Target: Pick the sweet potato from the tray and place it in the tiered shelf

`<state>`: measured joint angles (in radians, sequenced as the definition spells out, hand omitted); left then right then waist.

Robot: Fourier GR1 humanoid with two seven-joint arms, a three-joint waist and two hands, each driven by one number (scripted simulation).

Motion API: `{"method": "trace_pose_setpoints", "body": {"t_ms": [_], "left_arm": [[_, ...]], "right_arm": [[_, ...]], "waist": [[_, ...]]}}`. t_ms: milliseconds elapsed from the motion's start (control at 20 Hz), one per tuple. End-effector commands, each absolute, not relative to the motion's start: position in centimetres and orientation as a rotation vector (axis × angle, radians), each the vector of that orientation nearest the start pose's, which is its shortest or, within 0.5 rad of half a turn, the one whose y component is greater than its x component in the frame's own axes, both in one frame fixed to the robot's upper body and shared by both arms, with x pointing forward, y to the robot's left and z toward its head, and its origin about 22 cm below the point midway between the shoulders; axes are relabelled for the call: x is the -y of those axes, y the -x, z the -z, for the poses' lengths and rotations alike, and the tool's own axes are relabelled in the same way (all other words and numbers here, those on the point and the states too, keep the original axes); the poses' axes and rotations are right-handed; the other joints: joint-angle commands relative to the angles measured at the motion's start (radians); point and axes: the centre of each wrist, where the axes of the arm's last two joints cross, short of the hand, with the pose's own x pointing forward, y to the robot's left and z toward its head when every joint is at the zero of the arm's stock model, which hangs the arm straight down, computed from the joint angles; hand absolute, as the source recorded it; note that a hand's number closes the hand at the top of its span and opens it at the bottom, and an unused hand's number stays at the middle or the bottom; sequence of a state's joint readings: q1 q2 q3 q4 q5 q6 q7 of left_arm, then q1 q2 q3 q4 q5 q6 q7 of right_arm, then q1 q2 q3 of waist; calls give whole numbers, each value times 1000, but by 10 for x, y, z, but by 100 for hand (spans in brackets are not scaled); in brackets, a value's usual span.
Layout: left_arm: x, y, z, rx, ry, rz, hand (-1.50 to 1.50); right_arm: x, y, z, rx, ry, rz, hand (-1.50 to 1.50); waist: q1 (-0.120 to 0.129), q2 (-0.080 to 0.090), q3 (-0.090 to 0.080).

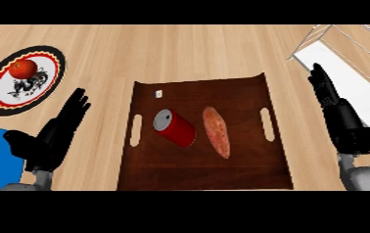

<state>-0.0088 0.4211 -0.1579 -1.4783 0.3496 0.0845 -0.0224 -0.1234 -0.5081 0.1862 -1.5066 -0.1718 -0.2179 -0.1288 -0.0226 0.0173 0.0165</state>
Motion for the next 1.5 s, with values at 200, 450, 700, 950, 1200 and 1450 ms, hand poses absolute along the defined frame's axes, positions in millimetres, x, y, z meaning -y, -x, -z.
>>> {"method": "trace_pose_setpoints", "body": {"t_ms": [200,450,700,950,1200,1450], "left_arm": [[-334,-250,-21,1401,-249,98,0],[-346,-231,-3,1330,-275,56,0],[-345,-240,-4,1327,-267,68,0],[-362,-227,1,1302,-281,24,0],[-351,-226,5,1301,-278,28,0],[-351,-226,2,1316,-264,37,0]], "right_arm": [[142,-277,-67,1863,153,-380,150],[198,-287,-33,1796,849,-243,150],[58,-252,-7,1748,665,-352,-150],[61,-252,-6,1617,930,-466,-150],[47,-255,-18,1351,1117,-658,-150],[29,-242,-34,1047,1169,-920,-150]], "waist": [[76,-15,-20],[34,-30,-27],[32,-21,-21],[-7,-36,-25],[-11,-41,-26],[14,-36,-24]]}}
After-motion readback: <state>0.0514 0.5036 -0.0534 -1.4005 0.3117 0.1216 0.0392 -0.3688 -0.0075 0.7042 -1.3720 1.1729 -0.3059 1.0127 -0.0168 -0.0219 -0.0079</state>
